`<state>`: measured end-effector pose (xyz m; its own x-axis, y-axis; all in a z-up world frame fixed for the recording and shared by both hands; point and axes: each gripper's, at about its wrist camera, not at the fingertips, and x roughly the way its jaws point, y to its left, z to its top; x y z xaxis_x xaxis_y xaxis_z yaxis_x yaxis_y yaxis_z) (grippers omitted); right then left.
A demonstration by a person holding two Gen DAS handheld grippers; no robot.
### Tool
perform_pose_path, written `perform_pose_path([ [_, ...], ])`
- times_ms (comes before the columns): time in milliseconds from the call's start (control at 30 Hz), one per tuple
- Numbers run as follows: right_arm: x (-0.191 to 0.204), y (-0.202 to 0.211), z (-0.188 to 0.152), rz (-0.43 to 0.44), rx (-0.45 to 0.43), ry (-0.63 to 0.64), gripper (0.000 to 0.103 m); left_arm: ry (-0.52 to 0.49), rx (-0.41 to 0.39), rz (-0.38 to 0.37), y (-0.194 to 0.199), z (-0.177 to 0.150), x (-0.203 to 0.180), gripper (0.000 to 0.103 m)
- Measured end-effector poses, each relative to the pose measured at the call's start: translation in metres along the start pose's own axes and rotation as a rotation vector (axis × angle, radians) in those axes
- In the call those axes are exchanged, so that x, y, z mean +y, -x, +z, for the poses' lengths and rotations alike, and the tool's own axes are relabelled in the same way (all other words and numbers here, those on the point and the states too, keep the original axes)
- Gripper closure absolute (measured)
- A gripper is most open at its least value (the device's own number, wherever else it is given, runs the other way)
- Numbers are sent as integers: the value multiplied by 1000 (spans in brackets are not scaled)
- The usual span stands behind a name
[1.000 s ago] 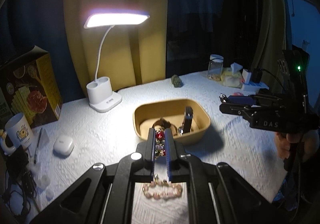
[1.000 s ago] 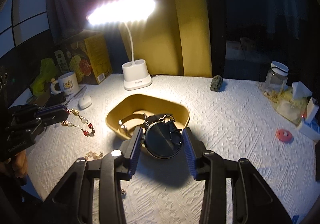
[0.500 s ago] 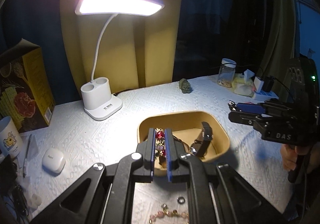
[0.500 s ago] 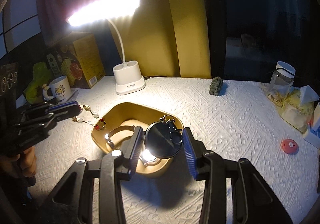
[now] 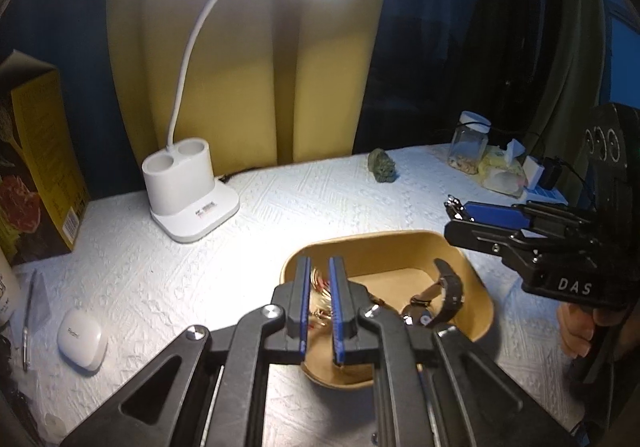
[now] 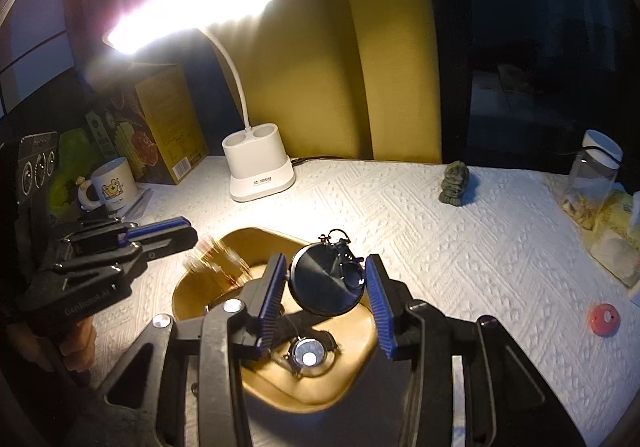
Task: Organize jewelry
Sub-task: 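Carry the pendant and bracelet over the bin and open both grippers, then lift both grippers out of the bin toward the remaining jewelry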
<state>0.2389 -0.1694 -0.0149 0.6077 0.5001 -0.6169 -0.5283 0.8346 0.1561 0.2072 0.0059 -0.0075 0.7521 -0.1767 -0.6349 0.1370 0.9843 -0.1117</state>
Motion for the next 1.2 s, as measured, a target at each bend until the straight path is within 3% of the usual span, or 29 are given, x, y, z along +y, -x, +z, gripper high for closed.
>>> perform_pose_path([
  [33, 0, -4, 1, 3, 5, 1, 65, 7, 7, 6, -2, 0, 2, 90],
  [100, 2, -11, 3, 11, 15, 3, 65, 18, 6, 9, -3, -1, 6, 72],
  [133, 4, -16, 4, 18, 20, 6, 65, 22, 3, 9, -2, -1, 7, 70],
  [333, 15, -31, 9, 42, 37, 25, 65, 42, -4, 26, 5, -3, 17, 69],
  [533, 25, -36, 8, 34, 48, 33, 57, 58, 0, 48, 13, -10, 27, 69],
  [1200, 52, 5, -16, 3, 21, 46, 57, 91, -28, 62, 61, -47, 31, 69],
])
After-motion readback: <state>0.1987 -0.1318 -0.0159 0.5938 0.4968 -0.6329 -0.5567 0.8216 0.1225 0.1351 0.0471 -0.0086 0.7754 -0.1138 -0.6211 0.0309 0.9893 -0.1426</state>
